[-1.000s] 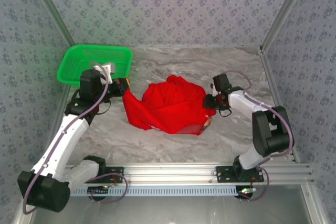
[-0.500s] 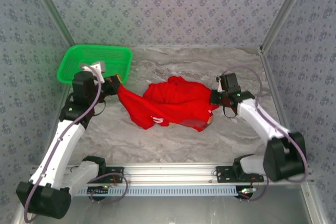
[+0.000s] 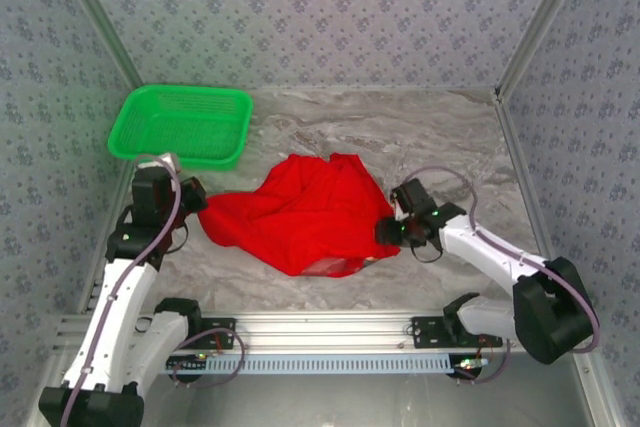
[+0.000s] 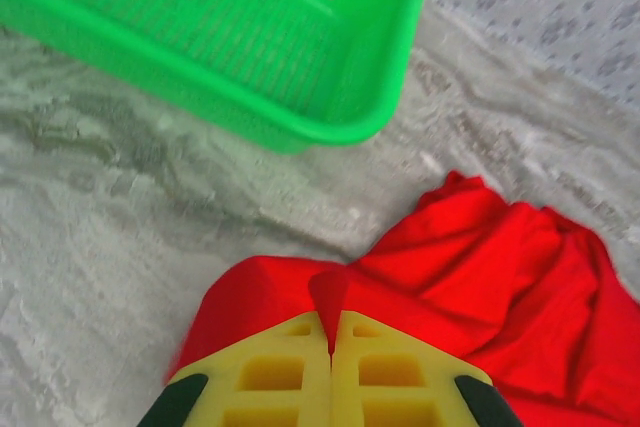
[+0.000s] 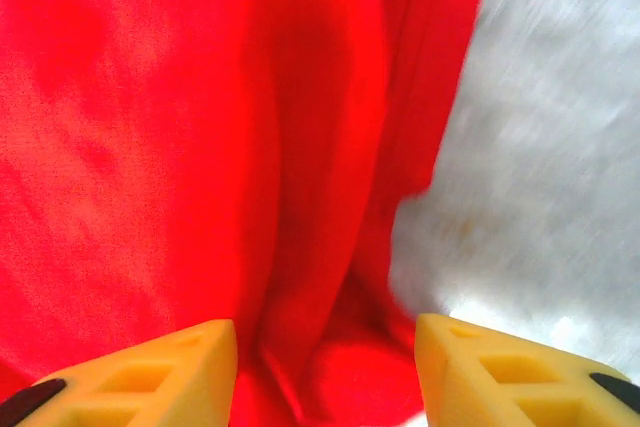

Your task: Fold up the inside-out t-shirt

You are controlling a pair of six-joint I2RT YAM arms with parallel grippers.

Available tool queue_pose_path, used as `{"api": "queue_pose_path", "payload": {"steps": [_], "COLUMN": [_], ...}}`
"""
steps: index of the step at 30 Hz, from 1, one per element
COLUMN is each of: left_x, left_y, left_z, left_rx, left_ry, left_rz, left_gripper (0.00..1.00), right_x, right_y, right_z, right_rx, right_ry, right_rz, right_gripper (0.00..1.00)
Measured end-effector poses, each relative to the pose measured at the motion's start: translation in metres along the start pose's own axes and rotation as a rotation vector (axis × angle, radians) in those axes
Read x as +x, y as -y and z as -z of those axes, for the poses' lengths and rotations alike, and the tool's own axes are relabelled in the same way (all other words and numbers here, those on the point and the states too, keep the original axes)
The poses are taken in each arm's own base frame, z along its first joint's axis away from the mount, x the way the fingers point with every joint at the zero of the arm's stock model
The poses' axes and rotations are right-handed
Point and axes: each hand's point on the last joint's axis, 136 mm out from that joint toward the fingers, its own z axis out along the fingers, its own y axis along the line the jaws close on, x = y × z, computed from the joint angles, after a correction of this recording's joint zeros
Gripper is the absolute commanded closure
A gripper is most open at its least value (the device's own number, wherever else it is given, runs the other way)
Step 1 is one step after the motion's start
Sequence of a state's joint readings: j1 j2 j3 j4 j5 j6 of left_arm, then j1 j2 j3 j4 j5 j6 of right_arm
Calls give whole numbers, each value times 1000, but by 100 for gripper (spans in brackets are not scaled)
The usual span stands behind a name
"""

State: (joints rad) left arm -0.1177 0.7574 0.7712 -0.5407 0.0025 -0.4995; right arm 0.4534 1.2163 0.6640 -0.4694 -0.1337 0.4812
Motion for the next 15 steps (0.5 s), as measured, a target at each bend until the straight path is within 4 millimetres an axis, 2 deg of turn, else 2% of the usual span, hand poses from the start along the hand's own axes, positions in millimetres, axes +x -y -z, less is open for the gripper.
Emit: {"api": "queue_pose_path", "payload": {"steps": [3, 6, 9, 13, 15], "left_x": [5, 6, 7, 7, 8], "left_y": [-3, -4, -4, -4, -4], "left_z": [-4, -7, -10, -14, -16], "left_rx": [-11, -16, -20, -23, -26], "left_ry": [-20, -28, -36, -43, -47], "left_rz": [0, 0, 0, 0, 0], "left_gripper": [100, 100, 100, 100, 100], "right_x": [-37, -56, -57, -54, -54], "right_y": [7, 13, 15, 15, 14], "right_z": [5, -5, -20, -36, -40], "right_rx": [-42, -73, -106, -137, -146], "right_ry": [76, 78, 41, -6, -13], "right_rz": [-82, -125, -152, -157, -148], "right_gripper": [45, 45, 49, 65, 69]}}
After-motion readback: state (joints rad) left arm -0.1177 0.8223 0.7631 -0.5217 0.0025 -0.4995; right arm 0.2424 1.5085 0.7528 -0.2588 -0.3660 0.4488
